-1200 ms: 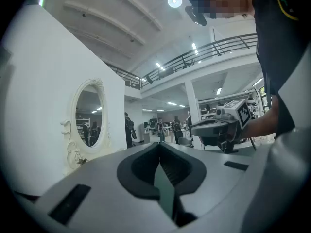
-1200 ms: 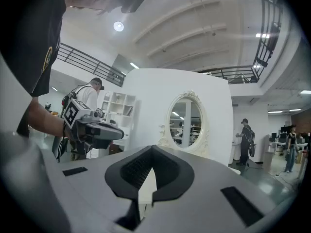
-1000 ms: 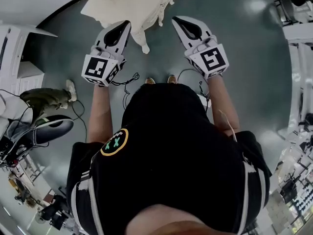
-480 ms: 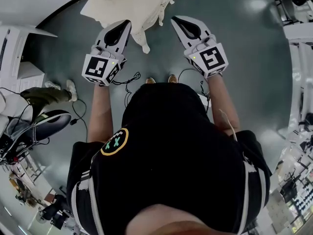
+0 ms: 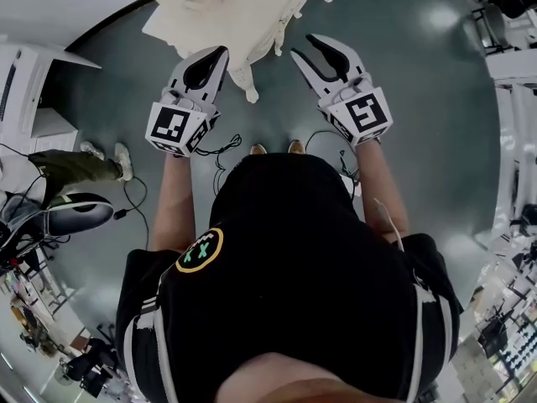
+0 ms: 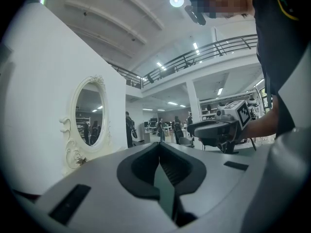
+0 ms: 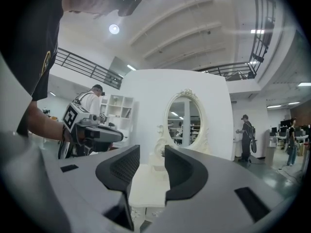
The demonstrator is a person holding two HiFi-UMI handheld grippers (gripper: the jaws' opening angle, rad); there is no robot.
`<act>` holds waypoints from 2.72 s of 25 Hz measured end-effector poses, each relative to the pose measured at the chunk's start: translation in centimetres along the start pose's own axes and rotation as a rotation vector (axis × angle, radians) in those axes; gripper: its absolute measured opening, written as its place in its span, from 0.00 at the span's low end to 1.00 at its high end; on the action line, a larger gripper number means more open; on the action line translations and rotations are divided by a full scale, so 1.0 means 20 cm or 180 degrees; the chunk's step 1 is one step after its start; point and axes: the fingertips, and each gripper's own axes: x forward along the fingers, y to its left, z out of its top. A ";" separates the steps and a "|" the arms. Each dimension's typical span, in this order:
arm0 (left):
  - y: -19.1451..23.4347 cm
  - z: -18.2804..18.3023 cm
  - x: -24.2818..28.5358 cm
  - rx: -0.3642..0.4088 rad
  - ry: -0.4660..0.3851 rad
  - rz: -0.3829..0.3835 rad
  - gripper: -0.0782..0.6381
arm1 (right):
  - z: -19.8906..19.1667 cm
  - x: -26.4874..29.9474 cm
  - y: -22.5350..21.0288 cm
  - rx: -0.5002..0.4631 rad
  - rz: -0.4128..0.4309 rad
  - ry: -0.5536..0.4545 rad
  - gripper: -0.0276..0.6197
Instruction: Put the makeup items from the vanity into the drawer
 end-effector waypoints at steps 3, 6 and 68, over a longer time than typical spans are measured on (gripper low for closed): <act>0.01 -0.01 0.01 -0.0016 0.0007 -0.0004 0.14 | -0.02 0.01 -0.01 0.0017 -0.0008 0.0028 0.42; 0.01 -0.01 0.02 -0.0019 0.0013 -0.0003 0.14 | -0.02 0.01 -0.03 0.0038 -0.0006 0.0039 0.52; 0.73 -0.35 1.13 -0.0169 0.0333 -0.0018 0.14 | -0.51 0.79 -1.07 0.0290 0.0123 0.0493 0.97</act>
